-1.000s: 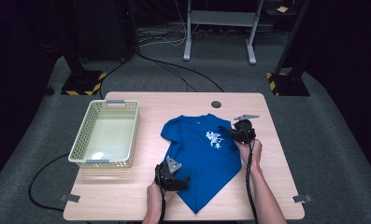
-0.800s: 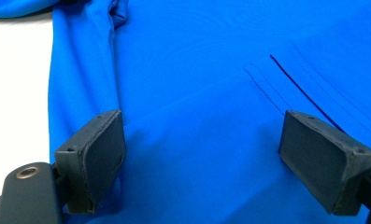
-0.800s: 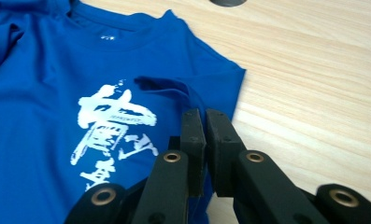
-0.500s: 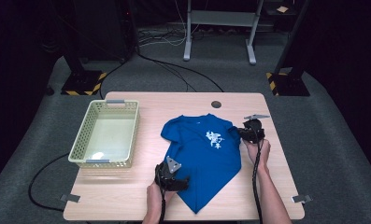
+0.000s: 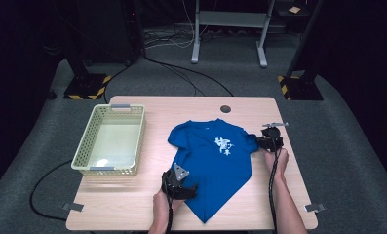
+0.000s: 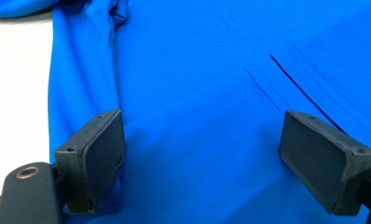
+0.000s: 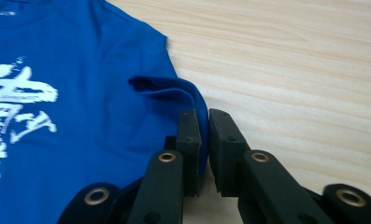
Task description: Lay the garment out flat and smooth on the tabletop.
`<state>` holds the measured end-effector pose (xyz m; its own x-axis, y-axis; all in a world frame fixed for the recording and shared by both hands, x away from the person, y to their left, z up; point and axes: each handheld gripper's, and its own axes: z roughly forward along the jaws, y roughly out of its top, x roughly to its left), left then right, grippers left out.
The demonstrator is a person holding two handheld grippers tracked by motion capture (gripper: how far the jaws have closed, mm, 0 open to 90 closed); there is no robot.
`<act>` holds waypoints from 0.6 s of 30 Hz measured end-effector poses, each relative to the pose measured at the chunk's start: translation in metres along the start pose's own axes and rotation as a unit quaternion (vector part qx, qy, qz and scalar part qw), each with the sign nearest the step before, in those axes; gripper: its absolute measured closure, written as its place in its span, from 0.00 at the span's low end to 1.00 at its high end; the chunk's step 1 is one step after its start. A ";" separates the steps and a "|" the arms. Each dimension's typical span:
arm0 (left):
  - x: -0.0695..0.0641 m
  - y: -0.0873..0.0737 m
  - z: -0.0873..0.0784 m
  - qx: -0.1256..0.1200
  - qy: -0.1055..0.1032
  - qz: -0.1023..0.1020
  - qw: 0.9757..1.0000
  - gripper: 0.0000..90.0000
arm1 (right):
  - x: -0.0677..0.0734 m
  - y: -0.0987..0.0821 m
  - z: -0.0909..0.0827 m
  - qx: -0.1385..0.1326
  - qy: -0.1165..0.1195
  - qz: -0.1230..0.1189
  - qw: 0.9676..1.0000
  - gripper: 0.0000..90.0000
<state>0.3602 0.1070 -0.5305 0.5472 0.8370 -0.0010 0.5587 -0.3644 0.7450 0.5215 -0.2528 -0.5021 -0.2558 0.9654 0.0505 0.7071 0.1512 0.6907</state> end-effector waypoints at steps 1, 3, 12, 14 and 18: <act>0.000 0.000 0.000 0.000 0.000 0.000 1.000 0.16 | -0.002 -0.001 0.000 0.001 -0.003 0.002 1.000 0.91; 0.000 0.000 0.000 0.000 0.000 0.000 1.000 0.16 | -0.005 -0.003 -0.001 0.001 -0.008 0.005 1.000 0.90; 0.000 0.000 0.000 0.000 0.000 0.000 1.000 0.16 | -0.016 -0.007 -0.010 0.000 -0.018 0.022 1.000 0.78; 0.000 0.000 0.000 -0.001 0.000 0.000 1.000 0.16 | -0.013 -0.005 -0.014 -0.010 -0.010 0.016 1.000 0.76; 0.000 0.000 0.000 0.000 0.000 0.000 1.000 0.16 | 0.002 0.003 -0.013 -0.017 0.012 -0.012 1.000 0.72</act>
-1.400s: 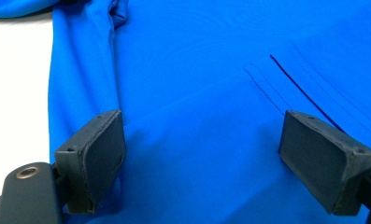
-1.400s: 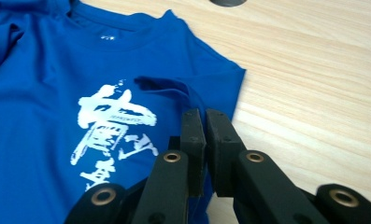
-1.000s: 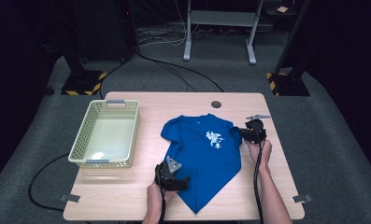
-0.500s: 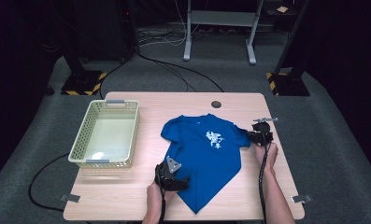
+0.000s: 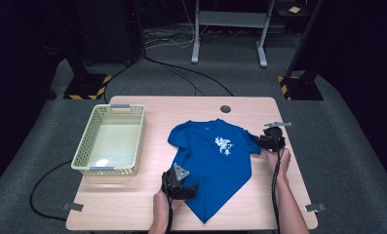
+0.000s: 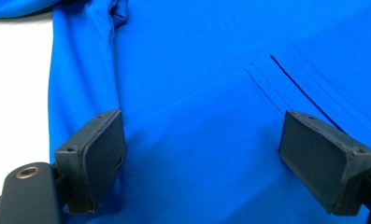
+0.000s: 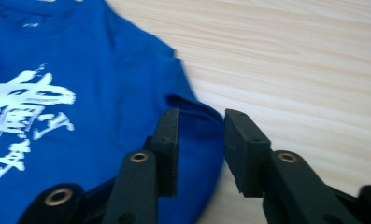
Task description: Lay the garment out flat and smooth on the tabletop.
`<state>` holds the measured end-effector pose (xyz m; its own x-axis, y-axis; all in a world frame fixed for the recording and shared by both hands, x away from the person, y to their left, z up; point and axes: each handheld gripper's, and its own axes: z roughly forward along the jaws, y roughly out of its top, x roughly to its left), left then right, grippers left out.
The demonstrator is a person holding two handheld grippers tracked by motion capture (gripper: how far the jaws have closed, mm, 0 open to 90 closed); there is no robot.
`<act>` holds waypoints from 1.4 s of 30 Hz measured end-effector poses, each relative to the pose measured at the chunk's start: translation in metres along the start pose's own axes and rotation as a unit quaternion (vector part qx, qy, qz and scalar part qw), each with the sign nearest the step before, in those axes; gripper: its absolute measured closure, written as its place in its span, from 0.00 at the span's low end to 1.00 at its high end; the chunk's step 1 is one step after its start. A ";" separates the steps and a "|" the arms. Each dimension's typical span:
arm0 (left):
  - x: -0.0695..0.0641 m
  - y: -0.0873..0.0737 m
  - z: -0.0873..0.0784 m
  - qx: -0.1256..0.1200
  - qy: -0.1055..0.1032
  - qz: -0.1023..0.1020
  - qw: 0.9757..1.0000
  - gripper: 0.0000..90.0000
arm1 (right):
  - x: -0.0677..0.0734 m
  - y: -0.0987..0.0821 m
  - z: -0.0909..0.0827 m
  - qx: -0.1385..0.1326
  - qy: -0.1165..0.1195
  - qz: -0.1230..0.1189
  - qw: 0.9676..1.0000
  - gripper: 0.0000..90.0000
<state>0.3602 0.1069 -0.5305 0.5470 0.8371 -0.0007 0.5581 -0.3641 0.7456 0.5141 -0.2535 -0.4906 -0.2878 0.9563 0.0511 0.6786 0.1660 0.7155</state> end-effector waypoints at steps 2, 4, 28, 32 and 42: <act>0.000 0.000 0.000 0.000 0.000 0.000 1.000 0.16 | 0.008 0.005 0.008 0.011 -0.015 -0.019 1.000 0.68; 0.000 0.000 0.000 0.001 0.000 0.000 1.000 0.16 | 0.012 0.009 0.018 0.019 -0.020 -0.023 0.999 0.65; 0.000 0.000 0.000 0.000 0.000 -0.001 1.000 0.16 | 0.011 0.017 0.016 -0.006 0.012 0.020 1.000 0.40; 0.000 0.000 0.000 0.000 0.000 -0.001 1.000 0.16 | 0.027 0.017 0.028 0.022 0.043 0.005 0.999 0.25; 0.000 0.000 0.000 -0.001 0.002 -0.002 1.000 0.16 | 0.026 0.005 0.042 0.040 -0.003 0.014 0.999 0.12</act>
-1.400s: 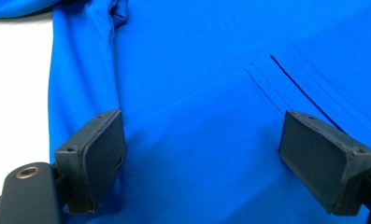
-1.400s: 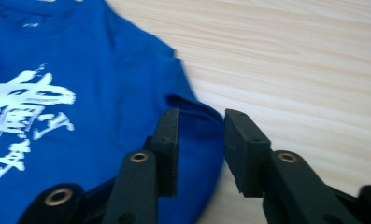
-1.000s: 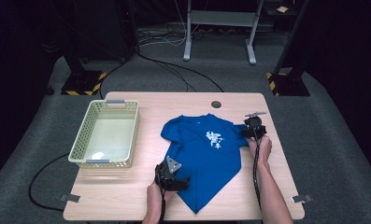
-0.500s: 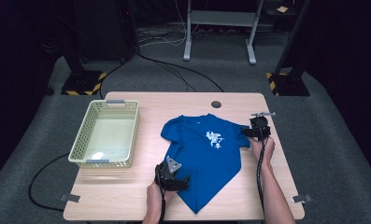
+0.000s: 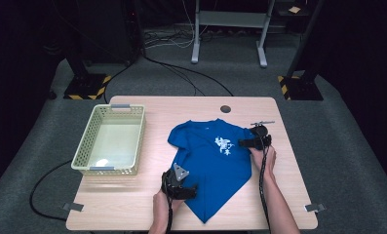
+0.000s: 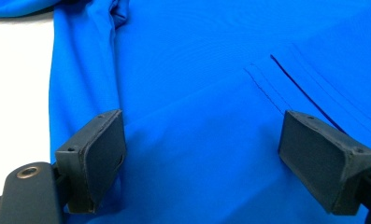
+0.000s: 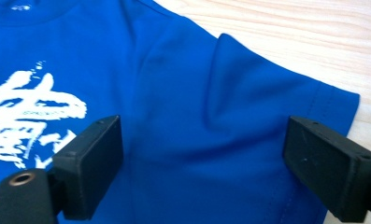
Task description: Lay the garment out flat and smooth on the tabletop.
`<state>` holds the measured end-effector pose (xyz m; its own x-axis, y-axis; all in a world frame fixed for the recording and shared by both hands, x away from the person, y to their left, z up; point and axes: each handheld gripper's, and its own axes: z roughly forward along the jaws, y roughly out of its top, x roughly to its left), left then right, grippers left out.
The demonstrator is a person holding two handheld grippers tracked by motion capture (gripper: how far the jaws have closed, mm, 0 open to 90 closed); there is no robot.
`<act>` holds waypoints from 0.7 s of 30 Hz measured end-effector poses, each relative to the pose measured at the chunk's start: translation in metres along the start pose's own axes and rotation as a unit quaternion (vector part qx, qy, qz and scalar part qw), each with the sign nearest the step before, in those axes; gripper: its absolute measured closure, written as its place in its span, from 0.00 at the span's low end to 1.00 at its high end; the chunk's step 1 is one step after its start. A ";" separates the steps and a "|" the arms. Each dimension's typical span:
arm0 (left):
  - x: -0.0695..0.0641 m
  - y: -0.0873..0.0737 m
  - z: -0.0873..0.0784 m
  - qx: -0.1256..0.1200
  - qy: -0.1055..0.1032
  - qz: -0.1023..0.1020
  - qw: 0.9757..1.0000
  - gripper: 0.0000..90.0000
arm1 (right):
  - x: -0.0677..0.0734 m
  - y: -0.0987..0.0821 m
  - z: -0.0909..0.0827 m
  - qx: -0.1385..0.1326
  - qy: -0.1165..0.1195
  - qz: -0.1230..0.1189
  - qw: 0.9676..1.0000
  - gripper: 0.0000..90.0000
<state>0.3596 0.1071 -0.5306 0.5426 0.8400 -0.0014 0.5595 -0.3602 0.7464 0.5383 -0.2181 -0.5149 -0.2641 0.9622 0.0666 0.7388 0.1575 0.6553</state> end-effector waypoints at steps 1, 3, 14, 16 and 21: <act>0.000 0.000 0.000 0.000 0.001 0.000 1.000 0.16 | -0.001 -0.001 0.000 -0.003 -0.006 0.001 1.000 0.12; 0.000 0.000 -0.001 0.001 0.001 -0.001 1.000 0.16 | -0.002 -0.004 -0.001 -0.007 -0.022 0.000 1.000 0.12; -0.001 -0.001 -0.001 0.002 0.003 -0.002 1.000 0.16 | -0.001 -0.008 -0.011 -0.018 -0.023 0.001 1.000 0.00; -0.002 -0.001 -0.001 0.001 0.003 -0.001 1.000 0.16 | 0.005 -0.009 -0.016 -0.018 -0.011 -0.012 1.000 0.00; -0.003 -0.001 -0.001 0.001 0.003 -0.001 1.000 0.16 | 0.026 -0.020 -0.021 -0.021 0.001 -0.048 0.999 0.00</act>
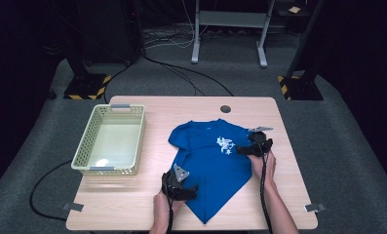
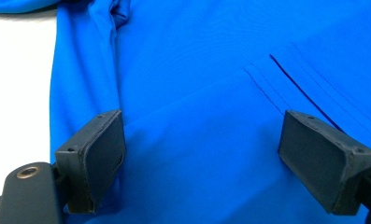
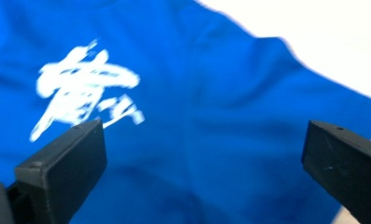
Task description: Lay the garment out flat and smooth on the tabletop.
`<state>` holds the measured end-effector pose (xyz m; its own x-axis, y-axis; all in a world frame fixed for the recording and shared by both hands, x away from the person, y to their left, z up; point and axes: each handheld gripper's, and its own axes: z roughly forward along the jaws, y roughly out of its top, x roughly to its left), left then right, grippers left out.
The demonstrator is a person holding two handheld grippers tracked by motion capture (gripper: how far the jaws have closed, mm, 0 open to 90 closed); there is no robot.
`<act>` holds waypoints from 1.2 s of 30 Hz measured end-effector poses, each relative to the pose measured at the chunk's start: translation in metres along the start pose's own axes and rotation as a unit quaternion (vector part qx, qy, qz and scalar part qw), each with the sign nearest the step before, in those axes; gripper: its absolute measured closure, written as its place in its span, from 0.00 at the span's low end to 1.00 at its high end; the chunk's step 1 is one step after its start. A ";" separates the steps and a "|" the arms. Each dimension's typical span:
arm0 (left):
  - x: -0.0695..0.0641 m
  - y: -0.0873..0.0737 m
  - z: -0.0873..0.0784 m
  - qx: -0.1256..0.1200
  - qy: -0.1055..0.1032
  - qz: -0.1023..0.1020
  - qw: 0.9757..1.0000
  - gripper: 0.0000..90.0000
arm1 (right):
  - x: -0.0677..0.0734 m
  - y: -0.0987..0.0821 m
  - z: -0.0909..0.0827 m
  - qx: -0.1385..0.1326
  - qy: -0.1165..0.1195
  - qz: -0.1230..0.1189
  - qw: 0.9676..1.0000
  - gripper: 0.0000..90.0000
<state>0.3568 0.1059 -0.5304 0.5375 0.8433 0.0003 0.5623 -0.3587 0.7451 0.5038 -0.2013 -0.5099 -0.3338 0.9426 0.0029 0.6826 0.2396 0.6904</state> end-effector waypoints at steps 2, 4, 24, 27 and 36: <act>0.000 0.000 0.000 0.000 0.000 0.000 1.000 0.16 | 0.006 -0.003 0.002 0.004 0.004 -0.007 1.000 0.00; 0.000 0.000 0.000 0.000 0.001 0.000 1.000 0.16 | 0.008 -0.006 0.006 0.013 0.003 -0.011 1.000 0.00; 0.019 0.014 -0.006 -0.018 -0.033 -0.047 0.998 0.15 | -0.005 -0.024 0.003 -0.023 -0.008 0.000 1.000 0.00; 0.035 0.034 -0.003 -0.021 -0.031 -0.067 0.997 0.17 | -0.005 -0.024 0.004 -0.022 -0.007 0.003 1.000 0.00; 0.049 0.081 0.040 0.036 -0.015 -0.058 0.998 0.29 | -0.005 -0.024 0.004 -0.022 -0.007 0.003 1.000 0.00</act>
<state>0.4539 0.1025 -0.4965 0.4845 0.8687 -0.1031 0.6648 -0.2890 0.6889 0.4916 -0.2110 -0.5288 -0.3210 0.9471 -0.0028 0.6544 0.2240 0.7222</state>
